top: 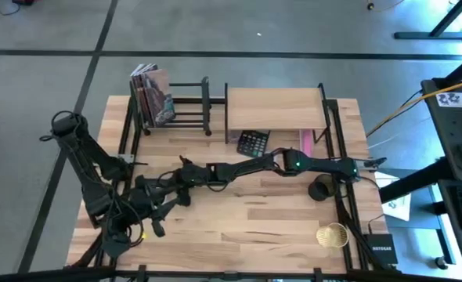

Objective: Stock shelves
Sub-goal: Remove the black stapler from under the shelf, then remove the pink scented candle jar from under the shelf

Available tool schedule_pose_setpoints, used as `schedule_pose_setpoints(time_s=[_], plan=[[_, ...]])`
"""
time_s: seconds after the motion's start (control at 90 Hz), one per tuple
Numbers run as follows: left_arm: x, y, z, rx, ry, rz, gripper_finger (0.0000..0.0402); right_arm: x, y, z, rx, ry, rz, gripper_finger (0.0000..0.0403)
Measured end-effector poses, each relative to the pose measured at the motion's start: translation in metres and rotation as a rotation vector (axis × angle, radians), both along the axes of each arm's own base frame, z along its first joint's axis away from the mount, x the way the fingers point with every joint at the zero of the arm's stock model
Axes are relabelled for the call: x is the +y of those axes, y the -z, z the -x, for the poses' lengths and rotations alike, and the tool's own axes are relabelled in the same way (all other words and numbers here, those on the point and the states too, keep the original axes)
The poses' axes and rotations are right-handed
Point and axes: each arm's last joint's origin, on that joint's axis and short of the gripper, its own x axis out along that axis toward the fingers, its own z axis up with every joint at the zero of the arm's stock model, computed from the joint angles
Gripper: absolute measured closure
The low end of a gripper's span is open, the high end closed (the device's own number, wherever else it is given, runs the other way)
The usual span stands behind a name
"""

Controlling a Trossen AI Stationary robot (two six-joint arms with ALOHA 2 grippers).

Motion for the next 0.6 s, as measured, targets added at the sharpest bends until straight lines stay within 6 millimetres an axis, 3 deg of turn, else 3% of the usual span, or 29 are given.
schedule_pose_setpoints(time_s=[0.322, 0.467, 0.6], plan=[[0.0, 0.0, 0.0, -0.019, -0.002, 0.033, 0.0259, 0.0, -0.01, -0.003, -0.082, -0.01, -0.007, 0.0081], [-0.001, 0.0, 0.001, -0.038, 0.0, 0.068, 0.0259, -0.002, -0.04, -0.002, -0.122, 0.017, 0.065, 0.0059], [-0.001, 0.0, 0.001, -0.048, -0.001, 0.084, 0.0259, -0.006, -0.068, 0.007, -0.066, 0.09, 0.246, 0.0056]])
